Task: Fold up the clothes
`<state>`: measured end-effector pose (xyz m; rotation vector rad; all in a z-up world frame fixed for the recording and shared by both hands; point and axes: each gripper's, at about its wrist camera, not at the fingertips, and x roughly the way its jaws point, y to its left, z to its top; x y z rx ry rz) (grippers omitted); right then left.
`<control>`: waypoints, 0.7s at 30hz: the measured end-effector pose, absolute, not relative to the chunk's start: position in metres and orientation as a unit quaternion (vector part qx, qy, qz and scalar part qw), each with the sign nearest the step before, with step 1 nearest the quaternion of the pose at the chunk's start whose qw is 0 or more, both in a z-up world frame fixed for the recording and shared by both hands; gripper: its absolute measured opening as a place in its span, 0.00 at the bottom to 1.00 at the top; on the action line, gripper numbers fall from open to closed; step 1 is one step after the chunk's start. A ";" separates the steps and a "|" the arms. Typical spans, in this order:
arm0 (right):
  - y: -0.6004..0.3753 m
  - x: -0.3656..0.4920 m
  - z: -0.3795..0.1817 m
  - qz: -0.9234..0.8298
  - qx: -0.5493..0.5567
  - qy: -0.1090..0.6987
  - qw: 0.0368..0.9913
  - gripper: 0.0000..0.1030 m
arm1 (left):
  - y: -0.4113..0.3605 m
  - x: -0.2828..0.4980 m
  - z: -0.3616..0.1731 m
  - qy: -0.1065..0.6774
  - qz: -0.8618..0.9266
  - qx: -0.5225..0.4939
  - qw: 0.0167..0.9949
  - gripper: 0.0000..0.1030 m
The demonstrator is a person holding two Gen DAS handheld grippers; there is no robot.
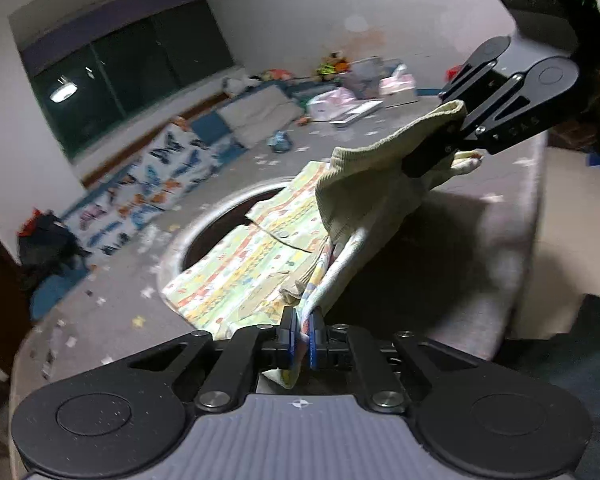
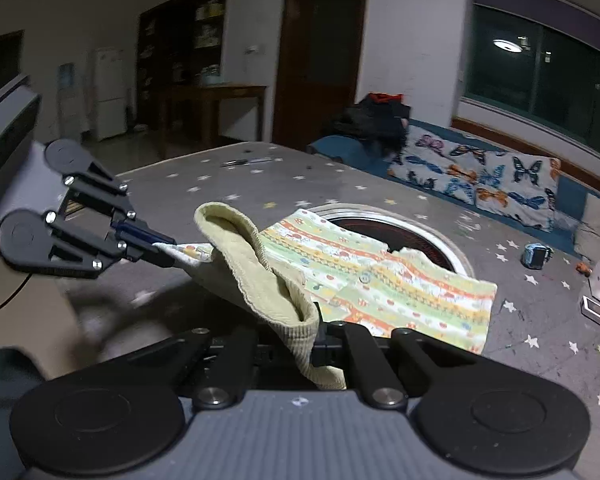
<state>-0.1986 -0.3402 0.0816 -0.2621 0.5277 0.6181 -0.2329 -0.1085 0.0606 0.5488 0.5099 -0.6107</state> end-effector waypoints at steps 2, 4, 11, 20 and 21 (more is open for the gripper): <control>-0.339 -0.217 0.090 0.312 -0.131 0.264 0.903 0.04 | -0.104 -0.245 0.068 0.265 -0.307 0.253 0.879 0.07; -0.337 -0.230 0.096 0.322 -0.135 0.270 0.898 0.04 | -0.101 -0.253 0.073 0.281 -0.317 0.244 0.872 0.07; -0.329 -0.213 0.115 0.329 -0.169 0.276 0.887 0.04 | -0.096 -0.230 0.088 0.301 -0.322 0.224 0.869 0.07; -0.321 -0.127 0.131 0.335 -0.195 0.292 0.874 0.04 | -0.082 -0.121 0.101 0.315 -0.298 0.168 0.885 0.07; -0.319 -0.114 0.130 0.335 -0.197 0.297 0.872 0.04 | -0.081 -0.112 0.095 0.323 -0.292 0.163 0.886 0.07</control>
